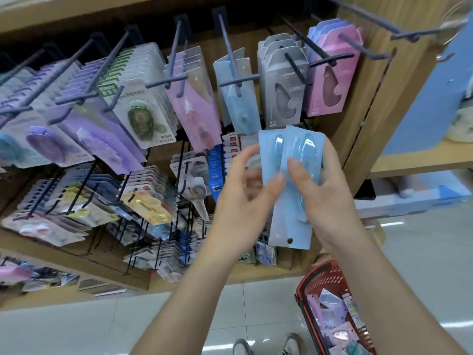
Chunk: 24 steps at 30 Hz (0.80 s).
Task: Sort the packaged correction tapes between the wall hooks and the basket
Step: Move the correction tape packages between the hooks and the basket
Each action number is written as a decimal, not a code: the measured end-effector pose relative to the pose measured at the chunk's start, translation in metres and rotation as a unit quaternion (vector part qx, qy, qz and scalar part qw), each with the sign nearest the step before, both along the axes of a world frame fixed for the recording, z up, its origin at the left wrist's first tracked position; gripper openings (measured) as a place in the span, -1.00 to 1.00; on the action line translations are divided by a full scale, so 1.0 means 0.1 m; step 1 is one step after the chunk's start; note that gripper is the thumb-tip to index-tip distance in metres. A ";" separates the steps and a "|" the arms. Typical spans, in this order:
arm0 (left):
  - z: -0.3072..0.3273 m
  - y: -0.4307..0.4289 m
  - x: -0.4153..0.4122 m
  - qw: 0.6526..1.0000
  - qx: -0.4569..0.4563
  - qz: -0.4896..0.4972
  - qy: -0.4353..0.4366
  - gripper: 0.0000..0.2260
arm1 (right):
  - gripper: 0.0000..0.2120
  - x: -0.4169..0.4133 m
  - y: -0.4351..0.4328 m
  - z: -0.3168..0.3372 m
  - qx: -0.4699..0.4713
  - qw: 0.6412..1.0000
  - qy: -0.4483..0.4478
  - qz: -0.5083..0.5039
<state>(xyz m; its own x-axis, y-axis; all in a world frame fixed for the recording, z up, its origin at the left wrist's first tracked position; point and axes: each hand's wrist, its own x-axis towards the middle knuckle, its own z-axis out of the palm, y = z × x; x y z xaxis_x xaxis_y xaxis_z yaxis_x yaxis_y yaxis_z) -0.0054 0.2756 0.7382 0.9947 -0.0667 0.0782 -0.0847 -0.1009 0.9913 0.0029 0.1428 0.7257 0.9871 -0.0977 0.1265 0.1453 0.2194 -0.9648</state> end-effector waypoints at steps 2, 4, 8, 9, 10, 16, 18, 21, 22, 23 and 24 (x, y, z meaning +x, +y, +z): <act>-0.06 -0.02 -0.21 0.999 -0.029 -0.037 0.000 -0.50 | -0.56 -0.01 0.06 0.03 0.034 0.999 0.017 -0.026; -0.17 0.00 -0.31 0.999 0.033 -0.019 -0.034 -0.54 | -0.65 -0.01 0.09 0.05 0.088 0.994 0.036 -0.047; -0.24 0.07 -0.31 0.996 0.059 0.066 0.001 -0.89 | -0.58 0.00 0.11 0.06 0.213 0.975 0.056 0.004; -0.22 0.09 -0.30 0.997 0.032 0.071 0.022 -0.90 | -0.51 0.00 0.10 0.07 0.244 0.968 0.055 0.025; -0.20 0.12 -0.30 0.997 0.005 0.065 0.041 -0.90 | -0.46 0.00 0.09 0.07 0.268 0.961 0.058 0.044; -0.17 0.16 -0.32 0.986 -0.115 -0.003 0.123 -0.86 | -0.38 0.02 0.06 -0.01 0.305 0.940 0.105 0.110; -0.21 0.18 -0.32 0.978 -0.153 -0.013 0.143 -0.77 | -0.35 0.03 0.08 -0.03 0.325 0.931 0.102 0.129; -0.23 0.24 -0.33 0.967 -0.185 -0.017 0.174 -0.76 | -0.19 0.03 0.07 -0.06 0.342 0.919 0.073 0.180; -0.22 0.25 -0.34 0.964 -0.192 -0.017 0.183 -0.76 | -0.12 0.02 0.08 -0.05 0.340 0.916 0.072 0.200; -0.21 0.27 -0.34 0.963 -0.195 -0.016 0.187 -0.76 | -0.10 0.02 0.09 -0.07 0.318 0.923 0.074 0.201; -0.20 0.29 -0.35 0.964 -0.191 -0.012 0.187 -0.77 | -0.13 0.03 0.10 -0.08 0.289 0.936 0.080 0.186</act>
<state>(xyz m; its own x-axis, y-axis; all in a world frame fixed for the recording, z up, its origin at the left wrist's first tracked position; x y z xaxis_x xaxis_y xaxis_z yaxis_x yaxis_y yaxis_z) -0.0405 0.3046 0.7183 0.9566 -0.1279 -0.2616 0.2877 0.2744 0.9176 0.0060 0.1523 0.7178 0.9683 0.2497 0.0063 -0.1806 0.7175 -0.6728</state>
